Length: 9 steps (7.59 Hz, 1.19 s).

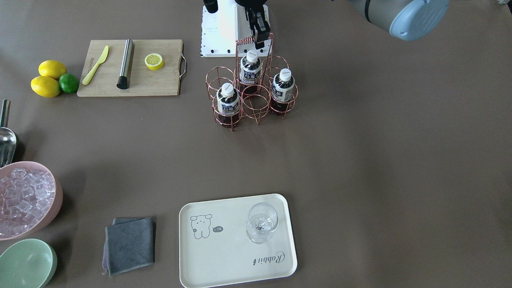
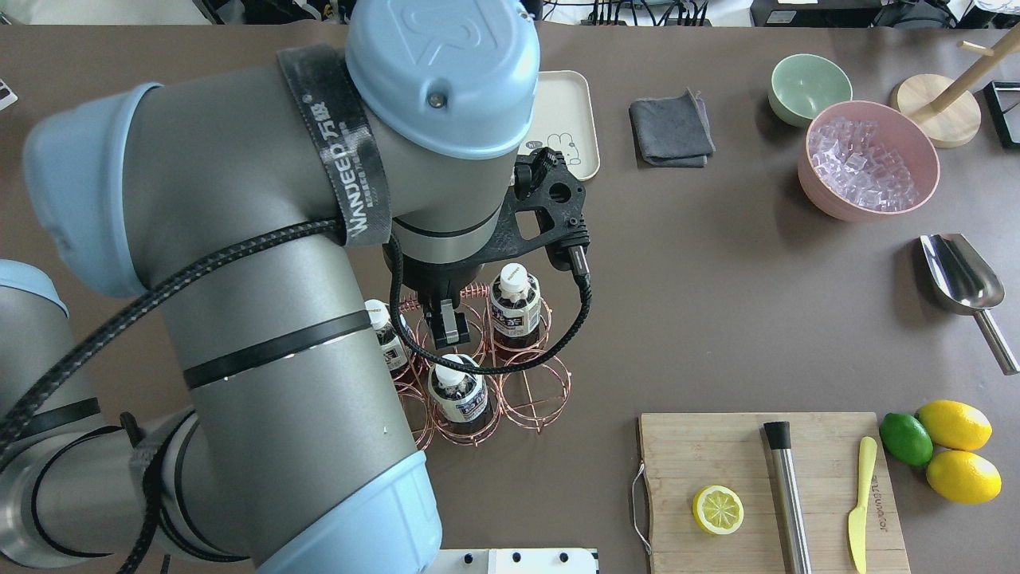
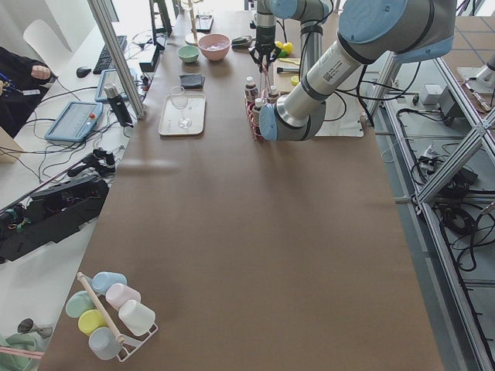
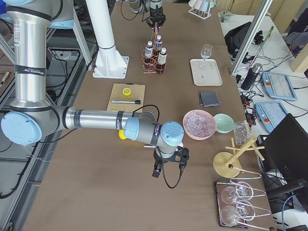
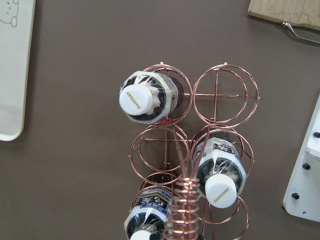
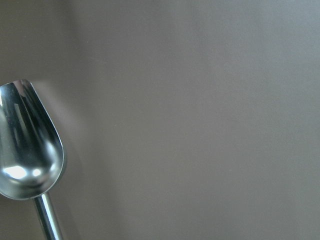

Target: Take tea from basket to plate

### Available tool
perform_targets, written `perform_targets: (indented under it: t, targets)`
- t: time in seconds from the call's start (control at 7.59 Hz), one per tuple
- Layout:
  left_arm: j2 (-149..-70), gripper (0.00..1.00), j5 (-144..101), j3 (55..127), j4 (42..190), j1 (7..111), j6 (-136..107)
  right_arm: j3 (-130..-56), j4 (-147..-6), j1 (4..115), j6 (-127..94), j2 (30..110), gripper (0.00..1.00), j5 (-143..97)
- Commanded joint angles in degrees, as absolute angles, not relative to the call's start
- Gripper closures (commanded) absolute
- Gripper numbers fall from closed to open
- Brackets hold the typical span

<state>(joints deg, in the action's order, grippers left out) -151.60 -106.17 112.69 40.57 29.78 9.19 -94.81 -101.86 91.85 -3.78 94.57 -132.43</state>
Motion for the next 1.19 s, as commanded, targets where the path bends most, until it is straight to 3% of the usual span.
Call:
perform_targets:
  t: [0.0, 0.4, 0.66, 1.05]
  targets:
    - [-151.52, 1.0, -106.08, 112.5, 40.69, 29.79, 9.32, -95.35, -101.34, 91.85, -3.87, 93.87, 0.0, -132.89]
    - [-151.61, 1.0, -106.08, 112.59, 40.61, 29.97, 9.4, -98.34, -101.34, 88.36, -4.39, 89.24, 0.0, -137.81]
    - [-151.53, 1.0, -106.08, 112.76, 40.52, 30.15, 9.41, -106.12, -101.69, 80.29, -7.01, 87.1, 0.0, -134.14]
    - [-151.26, 1.0, -106.08, 112.68, 40.52, 30.15, 9.4, -110.03, -101.6, 66.91, -34.63, 77.73, 0.0, -134.38]
